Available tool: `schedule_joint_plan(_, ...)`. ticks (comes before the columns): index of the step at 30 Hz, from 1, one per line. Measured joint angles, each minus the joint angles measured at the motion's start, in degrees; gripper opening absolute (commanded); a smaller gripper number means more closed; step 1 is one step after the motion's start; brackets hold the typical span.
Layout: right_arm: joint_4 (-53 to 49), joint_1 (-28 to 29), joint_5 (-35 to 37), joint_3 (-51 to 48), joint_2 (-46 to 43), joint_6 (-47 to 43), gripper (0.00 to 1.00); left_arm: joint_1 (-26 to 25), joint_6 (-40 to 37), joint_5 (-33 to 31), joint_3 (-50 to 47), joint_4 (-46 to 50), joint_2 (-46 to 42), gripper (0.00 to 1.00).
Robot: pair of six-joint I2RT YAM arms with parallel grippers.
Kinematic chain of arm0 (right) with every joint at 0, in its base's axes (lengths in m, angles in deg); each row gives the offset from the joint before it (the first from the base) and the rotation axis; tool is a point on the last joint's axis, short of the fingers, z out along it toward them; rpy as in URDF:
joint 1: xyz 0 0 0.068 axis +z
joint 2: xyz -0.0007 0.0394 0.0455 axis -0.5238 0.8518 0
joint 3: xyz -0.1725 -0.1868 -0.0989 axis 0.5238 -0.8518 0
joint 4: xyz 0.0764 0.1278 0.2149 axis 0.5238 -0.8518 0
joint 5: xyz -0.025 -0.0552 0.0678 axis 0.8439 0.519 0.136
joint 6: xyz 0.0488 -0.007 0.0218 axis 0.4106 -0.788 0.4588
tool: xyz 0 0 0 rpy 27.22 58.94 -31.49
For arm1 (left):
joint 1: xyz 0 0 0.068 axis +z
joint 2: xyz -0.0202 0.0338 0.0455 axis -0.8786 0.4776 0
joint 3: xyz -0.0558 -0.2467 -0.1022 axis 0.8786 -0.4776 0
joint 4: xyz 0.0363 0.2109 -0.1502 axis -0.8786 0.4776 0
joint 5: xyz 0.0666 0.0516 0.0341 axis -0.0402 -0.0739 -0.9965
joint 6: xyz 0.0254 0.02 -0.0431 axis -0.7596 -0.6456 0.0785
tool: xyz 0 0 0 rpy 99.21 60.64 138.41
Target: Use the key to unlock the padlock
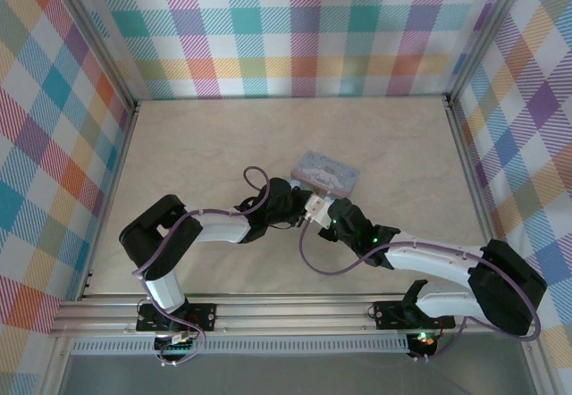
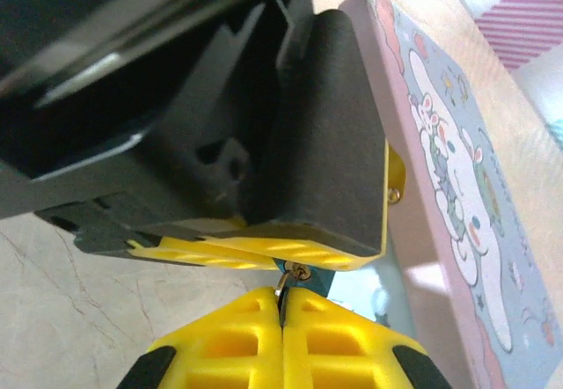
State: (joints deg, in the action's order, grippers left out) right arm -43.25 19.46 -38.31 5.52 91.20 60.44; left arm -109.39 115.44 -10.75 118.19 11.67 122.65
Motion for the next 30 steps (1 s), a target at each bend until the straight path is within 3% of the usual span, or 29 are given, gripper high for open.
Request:
schedule_joint_plan(12, 7.3, -1.6, -4.7, -4.5, 0.0, 28.5, 0.0, 0.0, -0.5, 0.1, 0.0, 1.1, 0.0, 0.02)
schedule_joint_plan(20, 17.2, -3.2, -9.0, -9.8, 4.1, 41.6, 0.0, 0.0, -2.2, -0.2, -0.5, 2.6, 1.7, 0.3)
schedule_joint_plan(30, 18.3, -5.2, -11.6, -11.4, 6.9, 47.6, 0.0, 0.8, -4.2, -0.9, -2.6, 1.0, 0.3, 0.58)
